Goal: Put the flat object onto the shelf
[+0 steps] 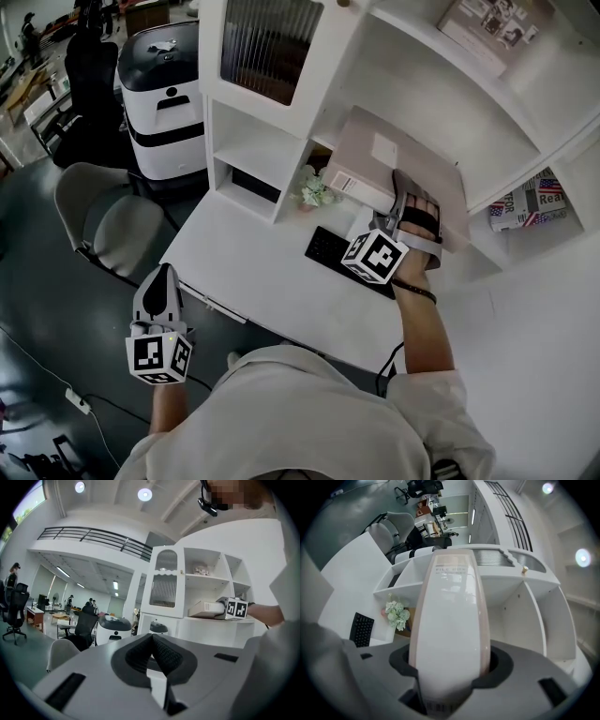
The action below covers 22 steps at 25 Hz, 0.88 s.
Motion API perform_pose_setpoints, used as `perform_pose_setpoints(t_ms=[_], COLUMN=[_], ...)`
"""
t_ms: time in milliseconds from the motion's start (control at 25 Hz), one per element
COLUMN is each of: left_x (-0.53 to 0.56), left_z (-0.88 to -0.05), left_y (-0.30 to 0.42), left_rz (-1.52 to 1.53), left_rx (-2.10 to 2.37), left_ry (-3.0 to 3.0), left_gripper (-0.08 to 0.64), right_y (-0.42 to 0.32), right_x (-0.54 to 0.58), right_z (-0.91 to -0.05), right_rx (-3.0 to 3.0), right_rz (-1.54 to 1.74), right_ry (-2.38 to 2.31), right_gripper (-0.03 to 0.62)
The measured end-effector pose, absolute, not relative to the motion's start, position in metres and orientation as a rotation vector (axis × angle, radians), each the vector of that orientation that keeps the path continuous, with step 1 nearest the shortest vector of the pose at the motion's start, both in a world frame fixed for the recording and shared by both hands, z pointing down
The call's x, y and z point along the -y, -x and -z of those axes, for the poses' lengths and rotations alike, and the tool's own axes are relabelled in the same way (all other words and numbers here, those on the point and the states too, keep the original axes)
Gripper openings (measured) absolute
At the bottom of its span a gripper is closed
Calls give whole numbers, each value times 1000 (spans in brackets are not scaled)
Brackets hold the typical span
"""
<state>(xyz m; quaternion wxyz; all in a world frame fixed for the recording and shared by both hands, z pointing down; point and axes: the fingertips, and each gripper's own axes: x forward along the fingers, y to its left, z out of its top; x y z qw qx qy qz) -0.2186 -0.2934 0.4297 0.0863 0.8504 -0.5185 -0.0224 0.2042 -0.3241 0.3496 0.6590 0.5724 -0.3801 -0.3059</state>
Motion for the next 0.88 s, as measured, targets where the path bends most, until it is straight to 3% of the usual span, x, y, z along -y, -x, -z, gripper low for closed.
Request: perform_pose_setpoints(t_ms=[880], left_x=[314], left_z=[-438], left_y=[193], left_rz=[15], left_rx=[1534], left_ry=[-2514], left_gripper=[1], right_y=[-242], right_x=[383], right_z=[-384], right_rx=[1011], right_rz=[563], right_ry=[-1233], right_gripper=[365])
